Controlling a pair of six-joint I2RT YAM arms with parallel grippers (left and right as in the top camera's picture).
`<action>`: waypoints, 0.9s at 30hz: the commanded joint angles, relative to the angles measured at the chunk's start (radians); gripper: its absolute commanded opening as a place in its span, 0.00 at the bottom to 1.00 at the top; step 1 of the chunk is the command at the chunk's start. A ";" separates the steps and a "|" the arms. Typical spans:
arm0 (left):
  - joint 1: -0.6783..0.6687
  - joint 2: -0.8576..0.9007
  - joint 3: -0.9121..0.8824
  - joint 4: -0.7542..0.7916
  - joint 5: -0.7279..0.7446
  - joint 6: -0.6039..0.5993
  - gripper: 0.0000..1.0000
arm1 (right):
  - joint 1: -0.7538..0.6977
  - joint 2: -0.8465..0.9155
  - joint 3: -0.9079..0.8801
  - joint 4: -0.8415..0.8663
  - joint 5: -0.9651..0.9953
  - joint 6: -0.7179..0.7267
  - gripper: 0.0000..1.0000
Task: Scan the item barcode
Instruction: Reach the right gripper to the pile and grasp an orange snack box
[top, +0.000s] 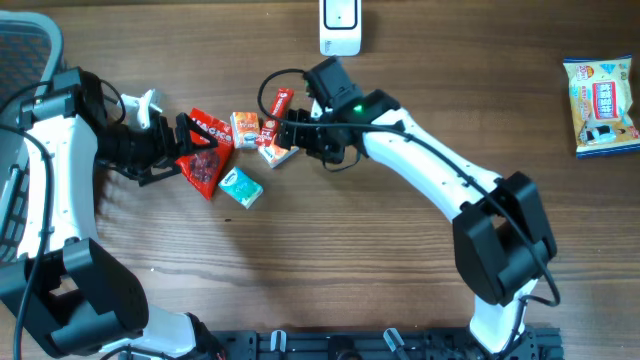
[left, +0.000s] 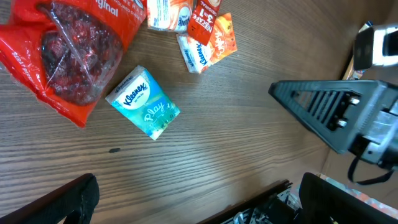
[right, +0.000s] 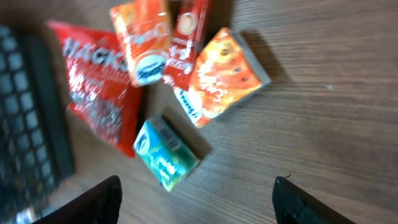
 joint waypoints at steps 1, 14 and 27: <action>0.000 -0.009 0.004 0.000 -0.002 0.016 1.00 | 0.047 0.060 -0.003 0.028 0.121 0.159 0.75; 0.000 -0.009 0.004 0.000 -0.002 0.016 1.00 | 0.061 0.216 -0.003 0.162 0.166 0.226 0.73; 0.000 -0.009 0.004 0.000 -0.002 0.016 1.00 | 0.064 0.307 -0.003 0.244 0.140 0.228 0.52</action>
